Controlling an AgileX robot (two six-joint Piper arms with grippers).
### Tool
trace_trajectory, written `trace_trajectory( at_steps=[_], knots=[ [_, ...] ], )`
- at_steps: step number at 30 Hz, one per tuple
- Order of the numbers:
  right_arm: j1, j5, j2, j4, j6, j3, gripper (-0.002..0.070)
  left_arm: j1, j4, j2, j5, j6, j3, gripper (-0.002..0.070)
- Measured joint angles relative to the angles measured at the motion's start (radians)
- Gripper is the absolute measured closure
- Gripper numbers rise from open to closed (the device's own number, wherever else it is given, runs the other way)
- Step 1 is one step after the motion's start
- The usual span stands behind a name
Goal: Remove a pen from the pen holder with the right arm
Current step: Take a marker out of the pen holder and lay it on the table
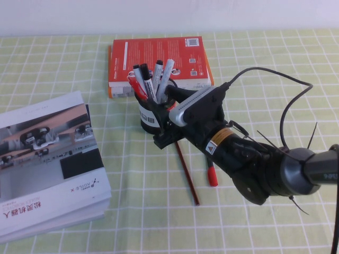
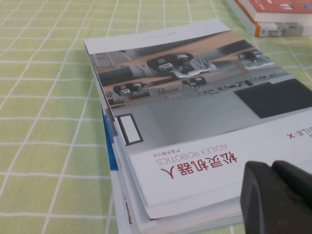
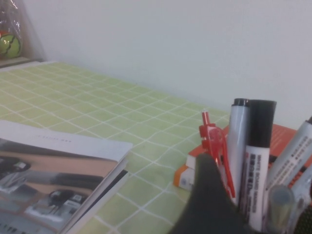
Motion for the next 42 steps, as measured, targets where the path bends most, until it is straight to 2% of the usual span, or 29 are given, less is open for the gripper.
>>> trace_trajectory(
  at_steps=[29, 32, 38, 42],
  knots=[
    [-0.02, 0.075, 0.095, 0.021, 0.0, -0.123, 0.0322, 0.0, 0.0, 0.0, 0.0, 0.0, 0.0, 0.068],
    [-0.02, 0.075, 0.096, 0.021, 0.0, -0.125, 0.0342, 0.0, 0.0, 0.0, 0.0, 0.0, 0.0, 0.068],
    [-0.02, 0.075, 0.097, 0.026, 0.0, -0.125, 0.0436, 0.0, 0.0, 0.0, 0.0, 0.0, 0.0, 0.068],
    [-0.02, 0.075, 0.097, 0.03, 0.0, -0.125, 0.0458, 0.0, 0.0, 0.0, 0.0, 0.0, 0.0, 0.068]
  ],
)
